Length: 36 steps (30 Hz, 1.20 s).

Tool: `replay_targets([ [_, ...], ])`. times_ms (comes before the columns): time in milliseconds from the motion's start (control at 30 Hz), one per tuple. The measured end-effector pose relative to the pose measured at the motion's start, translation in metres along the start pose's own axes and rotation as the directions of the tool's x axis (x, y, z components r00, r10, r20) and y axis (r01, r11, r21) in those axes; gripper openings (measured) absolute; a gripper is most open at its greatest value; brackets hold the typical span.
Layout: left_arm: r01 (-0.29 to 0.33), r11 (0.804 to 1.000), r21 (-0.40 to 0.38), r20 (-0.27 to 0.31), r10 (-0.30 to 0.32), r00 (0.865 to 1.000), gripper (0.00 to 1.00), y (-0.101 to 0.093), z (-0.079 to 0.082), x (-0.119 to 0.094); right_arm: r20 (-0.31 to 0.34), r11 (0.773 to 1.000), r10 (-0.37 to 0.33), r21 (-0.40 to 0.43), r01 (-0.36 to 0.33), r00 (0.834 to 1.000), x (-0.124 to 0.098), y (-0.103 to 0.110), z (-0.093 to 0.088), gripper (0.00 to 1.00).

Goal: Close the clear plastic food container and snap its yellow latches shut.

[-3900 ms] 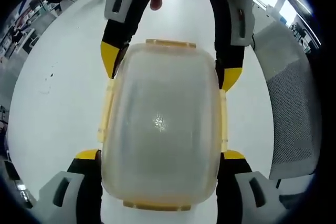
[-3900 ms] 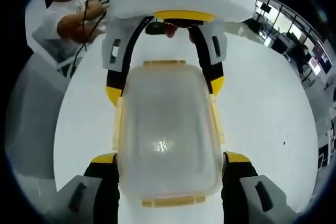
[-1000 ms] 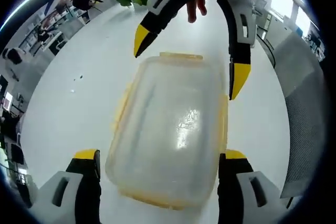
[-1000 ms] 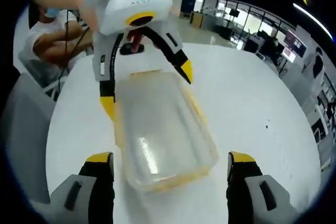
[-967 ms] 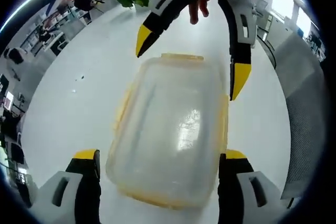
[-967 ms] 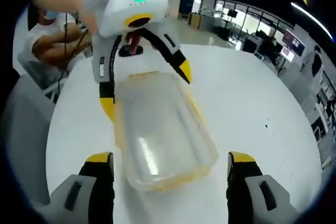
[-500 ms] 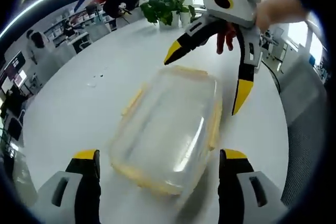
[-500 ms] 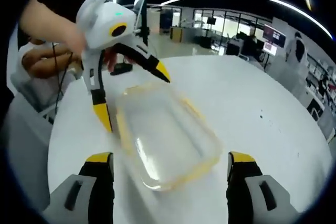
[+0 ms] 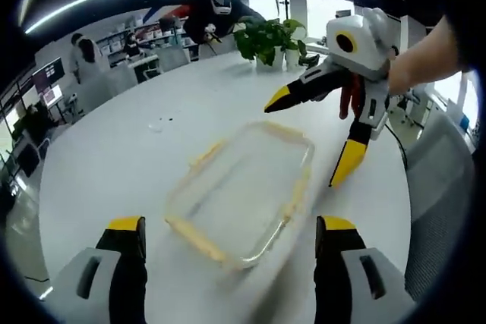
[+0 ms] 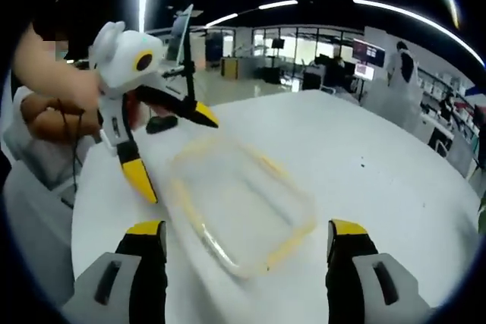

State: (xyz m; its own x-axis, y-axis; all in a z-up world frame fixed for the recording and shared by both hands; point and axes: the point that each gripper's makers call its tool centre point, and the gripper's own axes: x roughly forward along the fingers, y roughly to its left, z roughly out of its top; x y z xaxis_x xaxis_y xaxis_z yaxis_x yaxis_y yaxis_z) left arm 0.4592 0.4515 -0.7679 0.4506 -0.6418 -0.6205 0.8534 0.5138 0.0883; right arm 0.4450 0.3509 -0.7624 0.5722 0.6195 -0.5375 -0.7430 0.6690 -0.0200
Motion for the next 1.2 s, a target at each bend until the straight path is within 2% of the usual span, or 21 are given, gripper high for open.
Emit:
replay_targets([
  [133, -0.020, 0.999, -0.040, 0.063, 0.023, 0.998, 0.91, -0.001, 0.005, -0.009, 0.075, 0.995, -0.045, 0.090, 0.039, 0.996, -0.006, -0.001, 0.010, 0.88],
  [233, -0.036, 0.998, -0.053, 0.080, 0.040, 0.996, 0.91, -0.003, 0.004, -0.013, 0.091, 0.991, -0.092, 0.104, 0.082, 0.992, -0.013, -0.002, 0.011, 0.87],
  [433, -0.039, 0.993, -0.107, 0.110, 0.051, 0.993, 0.92, -0.012, 0.001, -0.020, 0.120, 0.983, -0.113, 0.160, 0.093, 0.986, -0.022, 0.006, 0.012, 0.87],
  [467, -0.039, 0.992, -0.117, 0.119, 0.053, 0.991, 0.92, -0.013, 0.002, -0.022, 0.133, 0.977, -0.133, 0.182, 0.108, 0.982, -0.025, 0.005, 0.014, 0.87],
  [633, -0.051, 0.984, -0.169, 0.159, 0.078, 0.984, 0.91, -0.012, 0.004, -0.032, 0.167, 0.972, -0.169, 0.194, 0.135, 0.971, -0.035, 0.000, 0.020, 0.86],
  [900, -0.078, 0.977, -0.201, 0.196, 0.118, 0.973, 0.90, -0.013, 0.004, -0.046, 0.183, 0.953, -0.219, 0.251, 0.170, 0.958, -0.050, -0.003, 0.022, 0.86],
  [1033, -0.096, 0.969, -0.228, 0.215, 0.146, 0.966, 0.90, -0.013, 0.005, -0.054, 0.185, 0.949, -0.240, 0.251, 0.190, 0.953, -0.056, -0.001, 0.022, 0.85],
  [1200, -0.096, 0.963, -0.254, 0.234, 0.157, 0.959, 0.90, -0.012, 0.007, -0.063, 0.199, 0.937, -0.263, 0.285, 0.201, 0.944, -0.062, -0.002, 0.024, 0.84],
])
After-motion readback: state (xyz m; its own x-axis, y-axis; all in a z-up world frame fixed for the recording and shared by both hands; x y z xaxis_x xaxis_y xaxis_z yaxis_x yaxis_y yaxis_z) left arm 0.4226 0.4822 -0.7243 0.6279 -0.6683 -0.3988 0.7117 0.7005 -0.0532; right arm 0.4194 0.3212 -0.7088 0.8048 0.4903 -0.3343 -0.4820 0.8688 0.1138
